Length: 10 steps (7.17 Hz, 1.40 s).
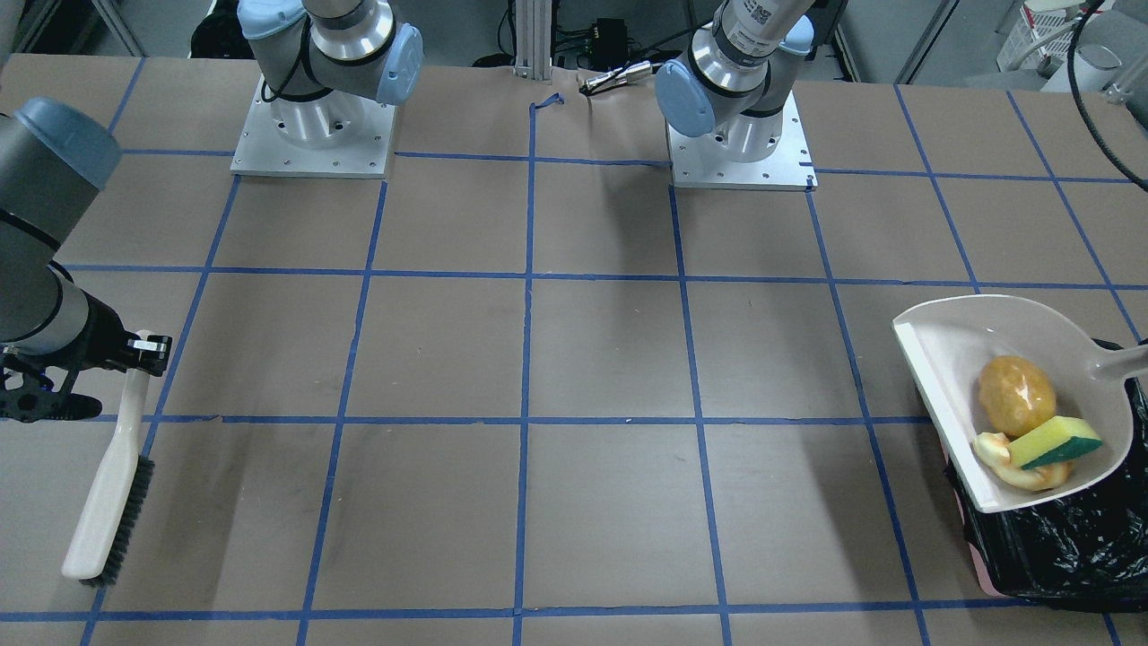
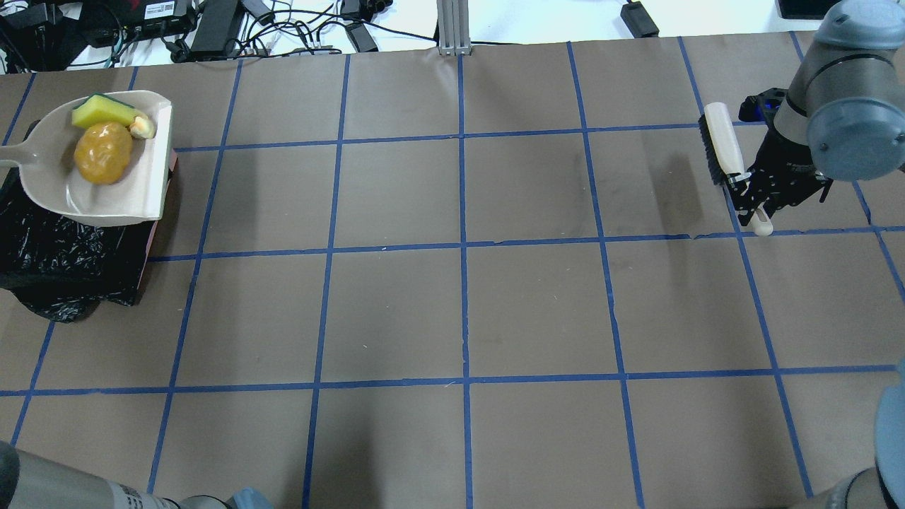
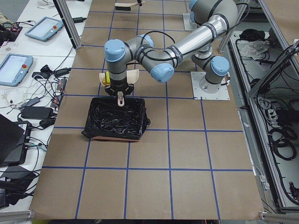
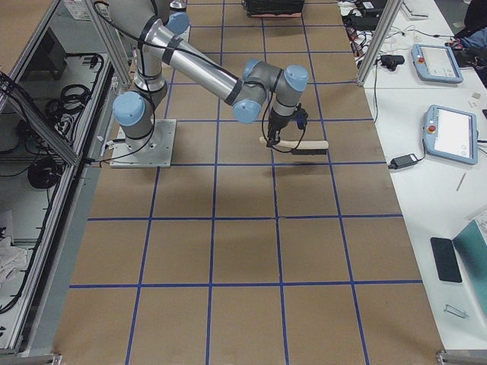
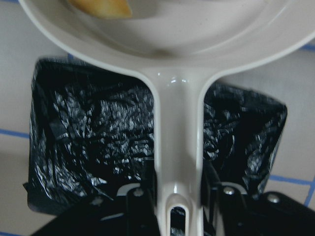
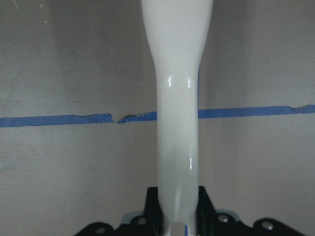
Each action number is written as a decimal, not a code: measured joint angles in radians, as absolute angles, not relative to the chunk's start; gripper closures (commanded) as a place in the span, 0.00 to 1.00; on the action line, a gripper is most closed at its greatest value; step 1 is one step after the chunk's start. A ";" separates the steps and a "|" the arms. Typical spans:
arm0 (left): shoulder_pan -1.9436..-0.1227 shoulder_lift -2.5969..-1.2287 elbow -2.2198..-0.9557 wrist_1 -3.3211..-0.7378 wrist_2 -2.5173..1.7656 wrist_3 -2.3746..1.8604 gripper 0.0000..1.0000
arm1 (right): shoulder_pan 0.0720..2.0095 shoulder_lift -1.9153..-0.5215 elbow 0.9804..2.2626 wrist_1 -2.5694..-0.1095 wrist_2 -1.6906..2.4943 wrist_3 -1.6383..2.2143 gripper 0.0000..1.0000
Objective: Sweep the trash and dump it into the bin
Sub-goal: 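Tip the dustpan over the black bin with the left gripper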
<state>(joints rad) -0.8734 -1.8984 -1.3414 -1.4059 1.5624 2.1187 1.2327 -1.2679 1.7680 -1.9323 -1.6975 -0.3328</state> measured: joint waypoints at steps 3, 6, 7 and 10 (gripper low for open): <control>-0.802 -1.952 -1.276 -1.398 1.594 2.268 1.00 | 1.218 -1.236 1.769 -1.960 -1.693 -0.374 1.00; -0.754 -2.002 -1.260 -1.348 1.710 2.378 1.00 | 1.210 -1.223 1.769 -1.959 -1.691 -0.367 1.00; -0.751 -2.014 -1.248 -1.335 1.742 2.404 1.00 | 1.210 -1.219 1.769 -1.958 -1.690 -0.367 1.00; -0.755 -2.031 -1.232 -1.316 1.812 2.476 1.00 | 1.209 -1.214 1.769 -1.953 -1.690 -0.374 1.00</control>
<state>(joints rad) -0.7551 -2.0310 -1.2316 -1.3162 1.8122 2.4756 1.2092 -1.2139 1.7687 -1.9532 -1.6900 -0.3744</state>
